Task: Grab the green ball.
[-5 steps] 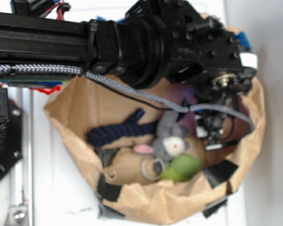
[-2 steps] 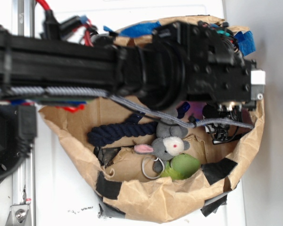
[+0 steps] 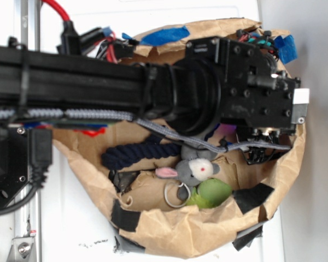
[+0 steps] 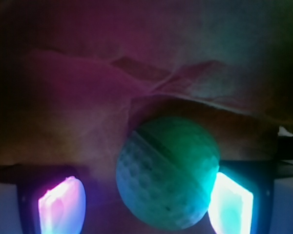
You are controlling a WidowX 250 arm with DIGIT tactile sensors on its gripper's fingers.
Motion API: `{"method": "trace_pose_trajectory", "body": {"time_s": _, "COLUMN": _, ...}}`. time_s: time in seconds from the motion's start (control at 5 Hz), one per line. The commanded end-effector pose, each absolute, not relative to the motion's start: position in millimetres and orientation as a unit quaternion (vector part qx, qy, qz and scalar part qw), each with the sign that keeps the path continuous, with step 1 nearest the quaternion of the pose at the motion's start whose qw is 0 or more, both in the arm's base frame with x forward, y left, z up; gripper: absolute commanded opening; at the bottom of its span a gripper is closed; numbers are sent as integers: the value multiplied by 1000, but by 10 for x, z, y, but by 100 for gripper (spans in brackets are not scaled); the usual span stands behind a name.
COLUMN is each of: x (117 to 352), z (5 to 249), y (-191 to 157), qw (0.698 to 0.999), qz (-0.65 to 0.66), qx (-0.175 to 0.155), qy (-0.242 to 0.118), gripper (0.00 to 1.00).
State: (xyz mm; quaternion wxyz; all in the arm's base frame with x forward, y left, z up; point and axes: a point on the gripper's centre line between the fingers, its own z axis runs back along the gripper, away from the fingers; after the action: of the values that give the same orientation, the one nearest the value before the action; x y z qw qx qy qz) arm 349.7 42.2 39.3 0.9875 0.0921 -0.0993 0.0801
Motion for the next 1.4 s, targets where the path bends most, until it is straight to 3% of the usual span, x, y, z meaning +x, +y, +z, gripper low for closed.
{"method": "trace_pose_trajectory", "body": {"time_s": 0.0, "x": 3669, "z": 568, "y": 336, "qw": 984, "qz": 74, "qx": 91, "qy": -135, "gripper": 0}}
{"method": "trace_pose_trajectory", "body": {"time_s": 0.6, "x": 3661, "z": 564, "y": 345, "qw": 984, "qz": 83, "qx": 89, "qy": -131, "gripper": 0}}
{"method": "trace_pose_trajectory", "body": {"time_s": 0.8, "x": 3543, "z": 688, "y": 255, "qw": 987, "qz": 79, "qx": 76, "qy": -121, "gripper": 0}}
{"method": "trace_pose_trajectory", "body": {"time_s": 1.2, "x": 2933, "z": 1268, "y": 31, "qw": 998, "qz": 24, "qx": 18, "qy": -63, "gripper": 0}}
